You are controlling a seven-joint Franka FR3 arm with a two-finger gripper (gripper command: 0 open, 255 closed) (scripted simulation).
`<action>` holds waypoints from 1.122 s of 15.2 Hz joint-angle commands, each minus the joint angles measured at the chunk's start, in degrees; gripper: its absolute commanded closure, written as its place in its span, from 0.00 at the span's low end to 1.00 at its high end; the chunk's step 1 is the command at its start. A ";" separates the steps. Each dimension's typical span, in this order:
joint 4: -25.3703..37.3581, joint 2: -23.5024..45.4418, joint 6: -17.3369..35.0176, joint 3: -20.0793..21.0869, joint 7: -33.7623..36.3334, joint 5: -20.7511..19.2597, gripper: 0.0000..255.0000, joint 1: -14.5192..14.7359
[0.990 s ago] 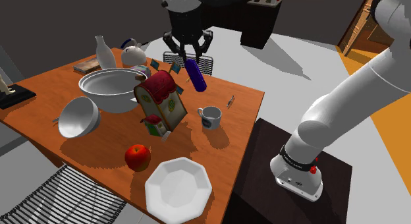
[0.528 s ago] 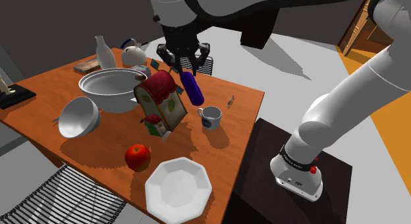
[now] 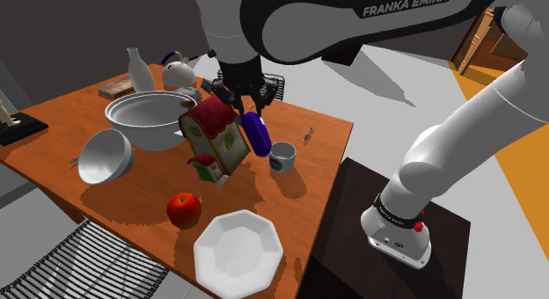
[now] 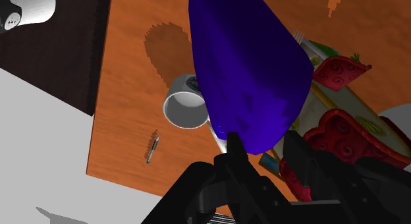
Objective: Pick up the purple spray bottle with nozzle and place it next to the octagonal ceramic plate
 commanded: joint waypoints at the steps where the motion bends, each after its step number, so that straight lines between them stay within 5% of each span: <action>1: -1.67 -0.05 1.59 0.10 0.43 0.05 1.00 0.09; 17: -12.06 2.12 13.05 1.81 4.73 -1.27 1.00 0.13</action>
